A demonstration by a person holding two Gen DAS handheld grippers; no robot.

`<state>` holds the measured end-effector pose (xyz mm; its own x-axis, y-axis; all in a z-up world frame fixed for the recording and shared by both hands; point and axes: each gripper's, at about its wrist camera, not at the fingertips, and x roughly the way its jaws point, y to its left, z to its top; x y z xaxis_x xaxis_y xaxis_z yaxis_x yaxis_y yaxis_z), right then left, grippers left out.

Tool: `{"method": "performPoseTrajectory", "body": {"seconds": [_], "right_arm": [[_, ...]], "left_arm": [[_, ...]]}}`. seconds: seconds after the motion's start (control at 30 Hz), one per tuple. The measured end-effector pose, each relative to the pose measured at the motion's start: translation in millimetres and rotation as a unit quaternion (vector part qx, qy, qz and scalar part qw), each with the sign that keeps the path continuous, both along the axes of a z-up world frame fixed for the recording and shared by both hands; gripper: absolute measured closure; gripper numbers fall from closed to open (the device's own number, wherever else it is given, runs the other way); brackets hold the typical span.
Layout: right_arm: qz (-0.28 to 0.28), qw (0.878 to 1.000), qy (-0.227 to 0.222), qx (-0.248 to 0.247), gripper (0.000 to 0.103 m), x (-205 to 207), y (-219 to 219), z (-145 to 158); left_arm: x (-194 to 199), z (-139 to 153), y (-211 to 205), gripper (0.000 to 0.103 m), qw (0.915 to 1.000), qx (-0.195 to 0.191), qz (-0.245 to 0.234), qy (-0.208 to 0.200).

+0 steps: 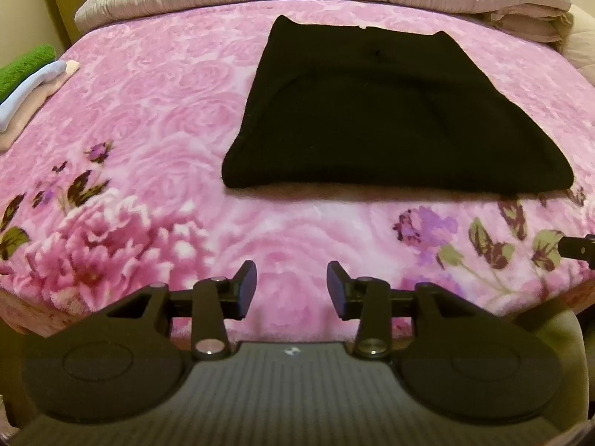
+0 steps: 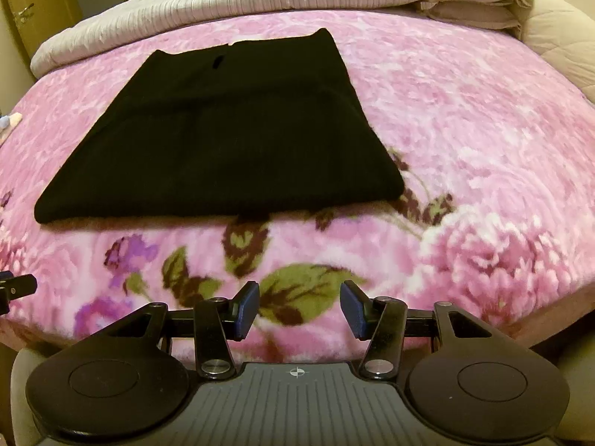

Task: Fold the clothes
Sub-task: 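Reach both grippers to the folded edge of the garment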

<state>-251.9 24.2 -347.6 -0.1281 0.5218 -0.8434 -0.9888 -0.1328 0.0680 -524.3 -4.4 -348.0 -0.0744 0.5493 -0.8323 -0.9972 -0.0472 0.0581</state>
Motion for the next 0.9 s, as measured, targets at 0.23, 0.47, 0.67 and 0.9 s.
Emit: {"method": "performPoseTrajectory", "body": {"seconds": [0.23, 0.47, 0.67, 0.9], "right_arm": [[0.004, 1.000, 0.001, 0.004, 0.051, -2.6, -9.8, 4.2], [0.004, 1.000, -0.005, 0.006, 0.051, -3.9, -9.8, 4.2], [0.006, 1.000, -0.016, 0.016, 0.051, -2.7, -7.7, 6.8], [0.002, 1.000, -0.009, 0.023, 0.051, 2.1, -0.1, 6.1]], "left_arm": [[-1.0, 2.5, -9.5, 0.065, 1.0000, 0.007, 0.000, -0.007], [0.0, 3.3, -14.6, 0.065, 0.9997, 0.012, -0.004, -0.021], [-12.7, 2.8, -14.2, 0.064, 0.9947, 0.018, 0.008, -0.101], [-39.1, -0.5, -9.2, 0.061, 0.9747, 0.043, 0.052, -0.213]]}}
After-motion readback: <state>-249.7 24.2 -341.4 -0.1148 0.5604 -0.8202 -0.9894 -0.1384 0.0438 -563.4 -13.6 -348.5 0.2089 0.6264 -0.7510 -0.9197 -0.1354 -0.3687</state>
